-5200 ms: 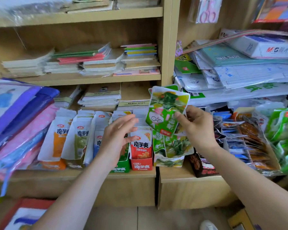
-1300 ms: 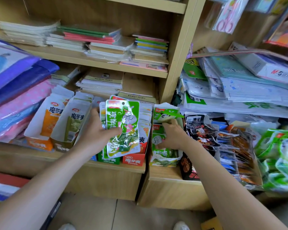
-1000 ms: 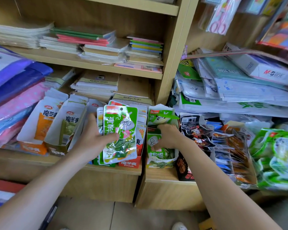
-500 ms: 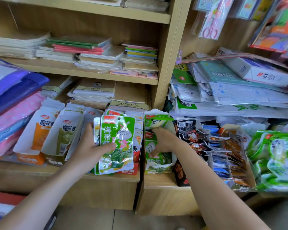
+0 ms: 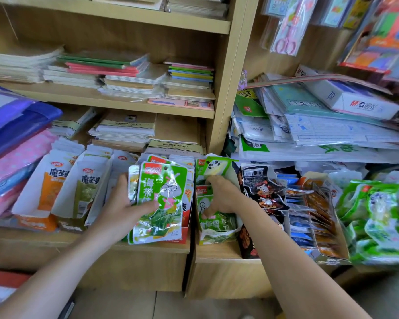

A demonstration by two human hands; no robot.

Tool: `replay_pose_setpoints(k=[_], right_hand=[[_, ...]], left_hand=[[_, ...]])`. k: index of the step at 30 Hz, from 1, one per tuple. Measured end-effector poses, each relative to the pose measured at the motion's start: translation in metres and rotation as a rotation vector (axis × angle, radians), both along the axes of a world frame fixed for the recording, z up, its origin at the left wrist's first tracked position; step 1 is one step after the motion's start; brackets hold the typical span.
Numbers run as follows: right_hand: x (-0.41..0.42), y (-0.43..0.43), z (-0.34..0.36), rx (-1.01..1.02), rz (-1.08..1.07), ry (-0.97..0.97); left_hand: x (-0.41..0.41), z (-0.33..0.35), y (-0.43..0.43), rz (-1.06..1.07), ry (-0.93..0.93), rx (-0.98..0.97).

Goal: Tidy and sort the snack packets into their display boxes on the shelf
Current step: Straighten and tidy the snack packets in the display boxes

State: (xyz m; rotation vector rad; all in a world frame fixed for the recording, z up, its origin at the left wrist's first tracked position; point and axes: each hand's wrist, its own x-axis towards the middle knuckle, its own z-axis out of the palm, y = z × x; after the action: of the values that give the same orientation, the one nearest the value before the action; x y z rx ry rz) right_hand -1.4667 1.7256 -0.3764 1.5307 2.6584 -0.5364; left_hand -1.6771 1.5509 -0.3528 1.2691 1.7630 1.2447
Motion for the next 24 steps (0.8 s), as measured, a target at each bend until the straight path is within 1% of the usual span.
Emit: replay_pose_setpoints(k=[3,8,12,15,17,22,24], right_hand=[[0.001,-0.003,0.002,0.053,-0.004,0.024],[0.006,-0.009,0.010,0.151,-0.064,0.205],[0.015,-0.018,0.018,0.197,-0.072,0.258],[0.024,-0.025,0.021,0.231,-0.064,0.311],[0.029,-0.029,0.022,0.214,-0.077,0.370],[0.042,-0.039,0.025,0.245,-0.113,0.532],[0.046,-0.043,0.027,0.245,-0.140,0.628]], left_hand=[[0.000,-0.001,0.003,0.000,0.010,-0.002],[-0.001,-0.003,0.004,0.003,-0.014,-0.017],[0.002,0.000,0.006,-0.002,0.017,-0.011],[0.002,-0.001,0.008,0.004,0.003,0.006],[0.003,-0.001,0.009,0.010,-0.003,0.021],[0.009,-0.002,0.013,0.049,-0.049,0.084],[0.014,0.000,0.014,0.063,-0.067,0.116]])
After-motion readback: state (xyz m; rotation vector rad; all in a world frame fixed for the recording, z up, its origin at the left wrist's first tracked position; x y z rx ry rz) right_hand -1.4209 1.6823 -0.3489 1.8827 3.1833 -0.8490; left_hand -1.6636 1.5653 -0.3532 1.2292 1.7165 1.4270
